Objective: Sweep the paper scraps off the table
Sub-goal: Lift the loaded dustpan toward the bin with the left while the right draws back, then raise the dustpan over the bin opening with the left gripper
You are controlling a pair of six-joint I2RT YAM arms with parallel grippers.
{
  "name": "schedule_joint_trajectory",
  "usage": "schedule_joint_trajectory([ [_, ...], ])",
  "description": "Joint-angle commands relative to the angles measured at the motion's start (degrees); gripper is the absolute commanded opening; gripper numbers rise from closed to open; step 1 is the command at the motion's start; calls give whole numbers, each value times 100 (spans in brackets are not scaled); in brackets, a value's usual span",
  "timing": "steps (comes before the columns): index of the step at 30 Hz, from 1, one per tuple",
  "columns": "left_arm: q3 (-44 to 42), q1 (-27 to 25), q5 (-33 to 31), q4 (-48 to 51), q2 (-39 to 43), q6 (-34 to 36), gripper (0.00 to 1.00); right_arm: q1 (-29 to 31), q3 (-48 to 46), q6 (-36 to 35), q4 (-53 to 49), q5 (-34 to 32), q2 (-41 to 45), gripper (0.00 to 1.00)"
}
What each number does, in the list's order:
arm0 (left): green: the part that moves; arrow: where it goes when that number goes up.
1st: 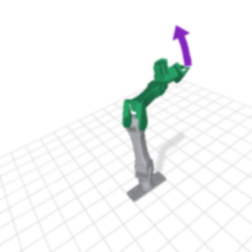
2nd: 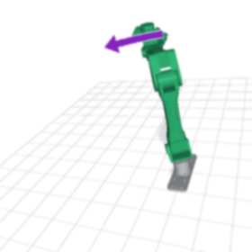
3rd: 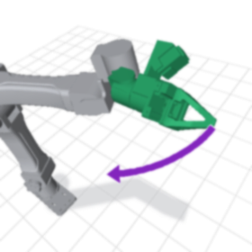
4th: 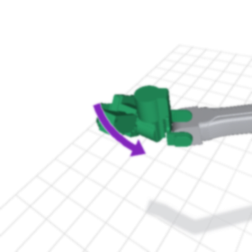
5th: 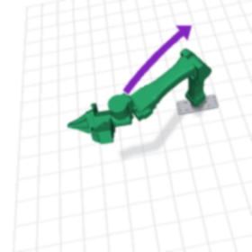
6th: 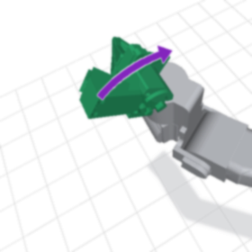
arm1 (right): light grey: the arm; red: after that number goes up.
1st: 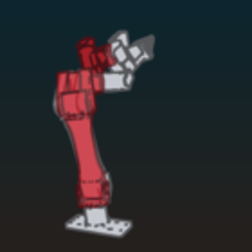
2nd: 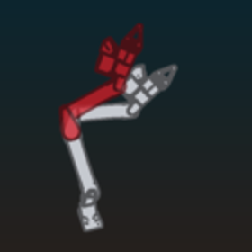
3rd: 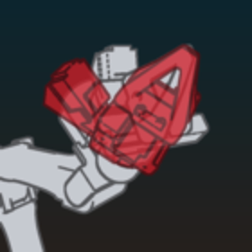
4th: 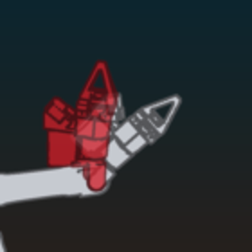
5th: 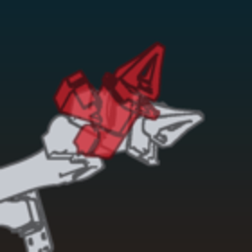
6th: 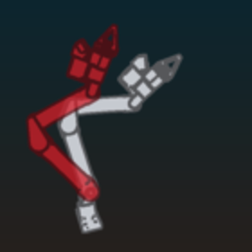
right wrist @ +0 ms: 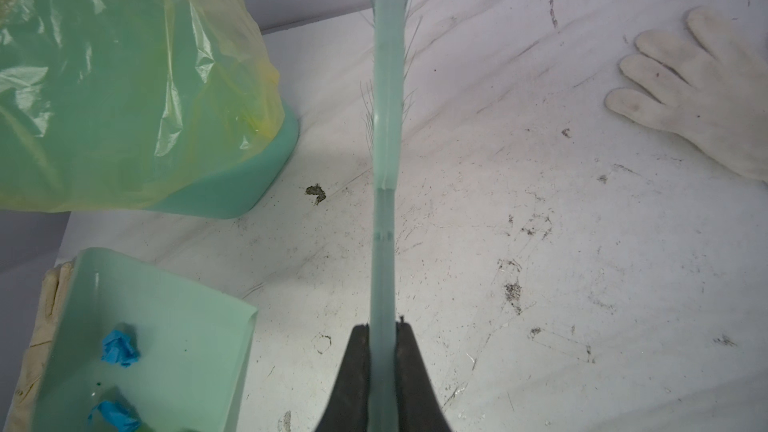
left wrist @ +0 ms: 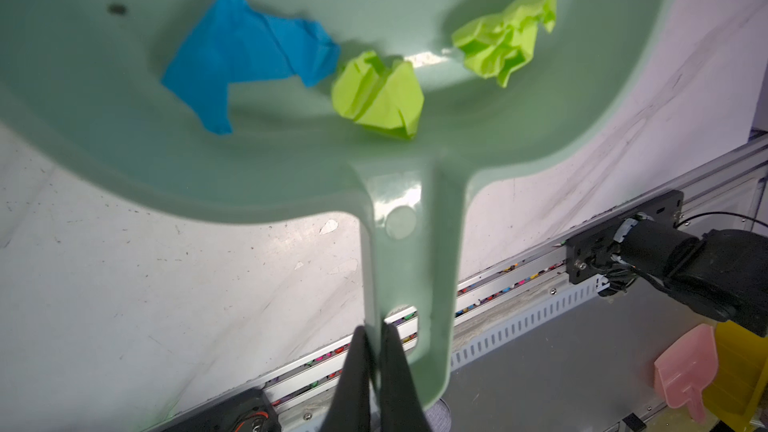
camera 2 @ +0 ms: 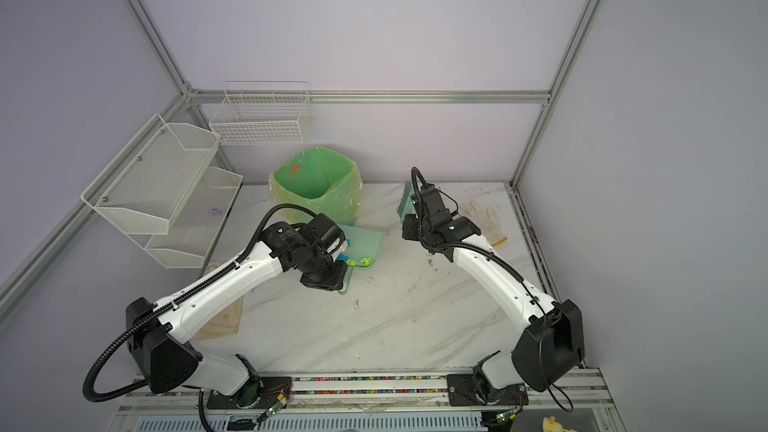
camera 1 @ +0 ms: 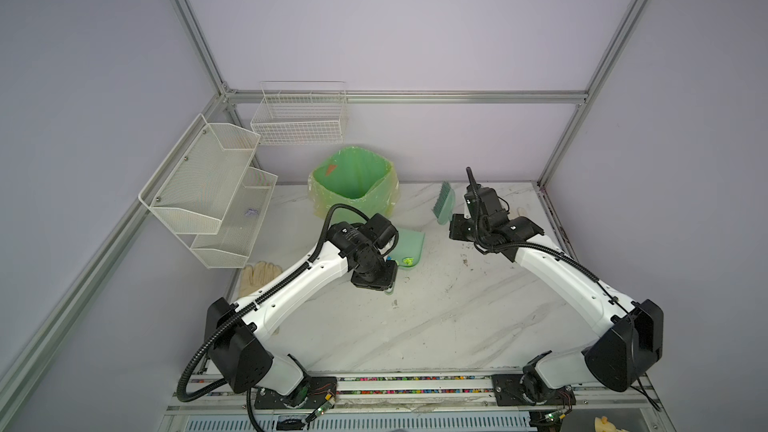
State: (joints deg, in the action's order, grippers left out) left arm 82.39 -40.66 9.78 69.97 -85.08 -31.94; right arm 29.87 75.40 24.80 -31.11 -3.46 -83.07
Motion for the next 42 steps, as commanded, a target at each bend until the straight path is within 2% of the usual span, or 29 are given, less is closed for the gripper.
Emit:
schedule_joint_trajectory([
  [1,775,-11,-57,-94,-7,-66,0,-42,233,-25,278,-83,-89,0],
  [7,1252,35,-7,-29,-273,30,0,-77,61,85,628,-119,-121,0],
  [14,1957,323,170,250,-556,266,0,-82,-49,298,745,-85,-90,0],
  [30,2747,873,772,-108,-794,145,0,-91,-63,87,686,-267,80,0],
  [42,2422,1464,1731,-1133,-691,-425,0,-87,-179,-19,756,-191,234,0],
])
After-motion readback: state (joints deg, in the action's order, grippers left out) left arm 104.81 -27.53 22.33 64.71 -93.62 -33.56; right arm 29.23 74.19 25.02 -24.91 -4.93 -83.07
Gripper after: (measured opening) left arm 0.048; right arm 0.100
